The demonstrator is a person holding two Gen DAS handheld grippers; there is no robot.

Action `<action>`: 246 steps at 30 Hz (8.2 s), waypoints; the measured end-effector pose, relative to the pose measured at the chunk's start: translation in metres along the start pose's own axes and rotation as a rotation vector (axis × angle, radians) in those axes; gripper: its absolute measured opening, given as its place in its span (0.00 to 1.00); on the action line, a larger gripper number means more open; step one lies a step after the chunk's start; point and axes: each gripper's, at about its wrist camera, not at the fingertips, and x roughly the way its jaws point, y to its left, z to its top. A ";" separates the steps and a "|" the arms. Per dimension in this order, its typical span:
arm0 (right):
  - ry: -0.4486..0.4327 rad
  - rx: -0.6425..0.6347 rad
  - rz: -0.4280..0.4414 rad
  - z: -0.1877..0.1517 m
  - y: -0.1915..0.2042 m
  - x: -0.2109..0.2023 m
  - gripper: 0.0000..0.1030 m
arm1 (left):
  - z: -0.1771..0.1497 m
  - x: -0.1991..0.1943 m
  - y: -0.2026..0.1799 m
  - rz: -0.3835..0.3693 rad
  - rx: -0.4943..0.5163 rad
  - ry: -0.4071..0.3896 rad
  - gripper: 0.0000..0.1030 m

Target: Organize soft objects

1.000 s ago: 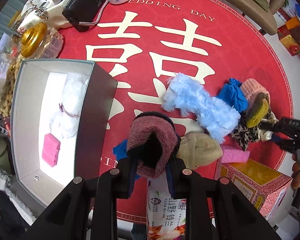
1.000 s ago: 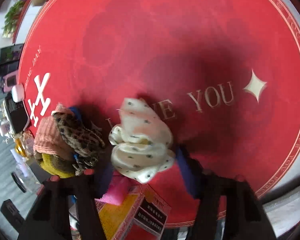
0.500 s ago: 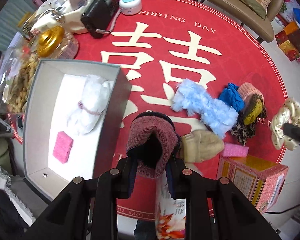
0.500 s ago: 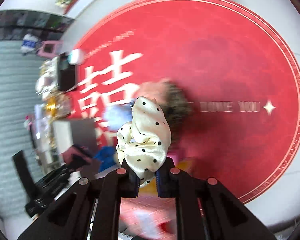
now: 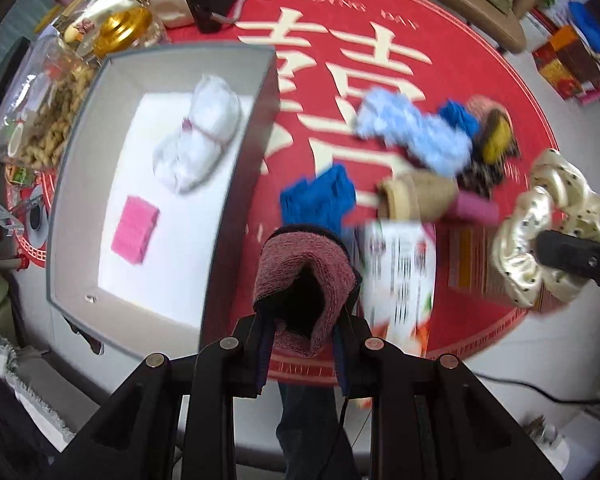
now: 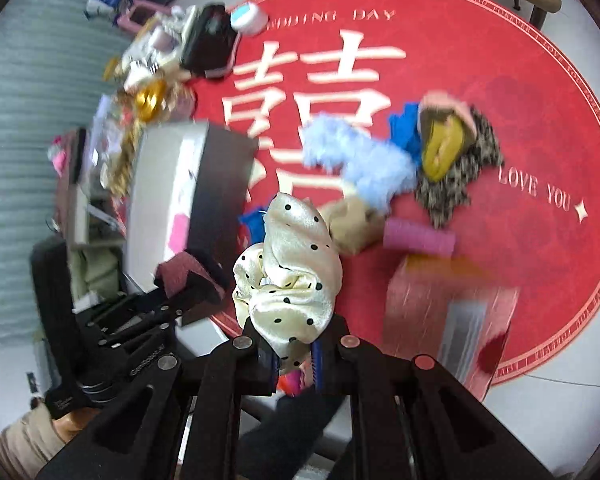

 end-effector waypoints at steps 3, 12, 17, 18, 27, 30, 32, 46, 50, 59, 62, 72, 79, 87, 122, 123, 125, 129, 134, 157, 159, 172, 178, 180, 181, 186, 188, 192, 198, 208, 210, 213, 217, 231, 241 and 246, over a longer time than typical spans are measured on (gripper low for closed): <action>0.031 0.007 -0.032 -0.019 0.002 0.010 0.12 | -0.022 0.003 0.001 -0.020 0.039 0.028 0.26; 0.150 0.003 -0.116 -0.093 0.014 0.032 0.12 | -0.077 0.013 -0.001 -0.051 0.203 0.092 0.26; 0.200 -0.030 -0.128 -0.123 0.038 0.047 0.12 | -0.095 0.010 0.010 -0.062 0.240 0.089 0.26; 0.204 -0.041 -0.128 -0.126 0.044 0.049 0.12 | -0.096 0.008 0.013 -0.065 0.239 0.085 0.26; 0.247 -0.192 -0.148 -0.136 0.111 0.061 0.12 | -0.103 -0.008 0.063 -0.087 0.170 0.037 0.26; 0.257 -0.248 -0.159 -0.133 0.132 0.063 0.12 | -0.104 -0.013 0.080 -0.096 0.130 0.019 0.26; 0.260 -0.279 -0.170 -0.129 0.144 0.063 0.12 | -0.103 -0.018 0.092 -0.101 0.099 -0.002 0.26; 0.164 -0.388 -0.200 -0.075 0.220 0.051 0.12 | -0.087 -0.039 0.153 -0.074 -0.097 -0.105 0.26; 0.127 -0.375 -0.193 -0.055 0.234 0.051 0.12 | -0.076 -0.049 0.162 -0.062 -0.136 -0.143 0.26; 0.096 -0.361 -0.181 -0.024 0.253 0.058 0.12 | -0.048 -0.054 0.183 -0.024 -0.255 -0.172 0.26; 0.085 -0.348 -0.177 -0.014 0.256 0.061 0.12 | -0.040 -0.052 0.189 -0.011 -0.284 -0.175 0.26; 0.070 -0.338 -0.189 0.009 0.261 0.069 0.12 | -0.021 -0.042 0.201 0.015 -0.334 -0.161 0.26; 0.073 -0.329 -0.194 0.015 0.260 0.073 0.12 | -0.018 -0.036 0.200 0.021 -0.333 -0.141 0.26; 0.084 -0.308 -0.195 0.018 0.256 0.080 0.12 | -0.015 -0.031 0.202 0.030 -0.328 -0.126 0.26; 0.090 -0.223 -0.225 0.039 0.233 0.107 0.99 | -0.008 -0.004 0.217 0.022 -0.373 -0.061 0.77; 0.074 -0.222 -0.223 0.038 0.232 0.103 0.99 | -0.009 -0.004 0.218 0.017 -0.379 -0.060 0.77; 0.063 -0.217 -0.217 0.036 0.231 0.098 1.00 | -0.011 -0.006 0.218 0.014 -0.383 -0.061 0.77; 0.065 -0.187 -0.193 0.032 0.227 0.094 1.00 | -0.014 -0.010 0.219 0.015 -0.390 -0.060 0.77; 0.059 -0.174 -0.175 0.027 0.225 0.088 1.00 | -0.016 -0.014 0.216 0.016 -0.385 -0.052 0.99; -0.020 0.000 -0.065 -0.024 0.145 0.013 1.00 | -0.028 -0.029 0.129 -0.072 -0.205 0.013 0.99; -0.028 0.025 -0.060 -0.028 0.133 0.008 1.00 | -0.028 -0.028 0.116 -0.087 -0.175 0.022 0.99; -0.146 0.202 -0.076 -0.018 0.034 -0.058 1.00 | 0.000 -0.026 0.038 -0.093 -0.046 0.074 0.99; -0.189 0.261 -0.106 -0.002 -0.016 -0.084 1.00 | 0.022 -0.026 -0.001 -0.094 -0.006 0.063 0.99; -0.196 0.288 -0.113 0.002 -0.033 -0.089 1.00 | 0.034 -0.023 -0.015 -0.101 -0.005 0.073 0.99; -0.197 0.306 -0.114 0.005 -0.046 -0.091 1.00 | 0.038 -0.022 -0.019 -0.099 -0.006 0.075 0.99; -0.174 0.317 -0.137 0.025 -0.085 -0.090 1.00 | 0.068 -0.007 -0.046 -0.049 -0.024 0.089 0.99; -0.164 0.301 -0.147 0.037 -0.098 -0.086 1.00 | 0.085 0.007 -0.054 -0.058 -0.054 0.122 0.99; -0.116 0.267 -0.149 0.064 -0.114 -0.071 1.00 | 0.110 0.037 -0.059 -0.073 -0.147 0.167 0.99; -0.047 0.200 -0.059 0.098 -0.117 -0.041 1.00 | 0.138 0.088 -0.065 -0.030 -0.276 0.223 0.99; 0.028 0.235 0.077 0.136 -0.131 0.010 1.00 | 0.151 0.146 -0.061 0.084 -0.401 0.301 0.99; 0.041 0.240 0.088 0.140 -0.134 0.018 1.00 | 0.148 0.155 -0.059 0.093 -0.423 0.311 0.99; 0.065 0.240 0.070 0.146 -0.139 0.032 1.00 | 0.148 0.162 -0.059 0.093 -0.429 0.315 0.99; 0.082 0.279 0.063 0.152 -0.149 0.047 0.99 | 0.149 0.165 -0.065 0.101 -0.416 0.301 0.99; 0.063 0.251 0.107 0.147 -0.164 0.039 0.41 | 0.144 0.144 -0.072 0.112 -0.422 0.251 0.99; -0.066 0.354 0.313 0.119 -0.194 -0.006 0.41 | 0.162 0.165 -0.096 0.104 -0.407 0.294 0.99; -0.091 0.433 0.369 0.111 -0.211 -0.005 0.42 | 0.162 0.175 -0.099 0.092 -0.363 0.346 0.68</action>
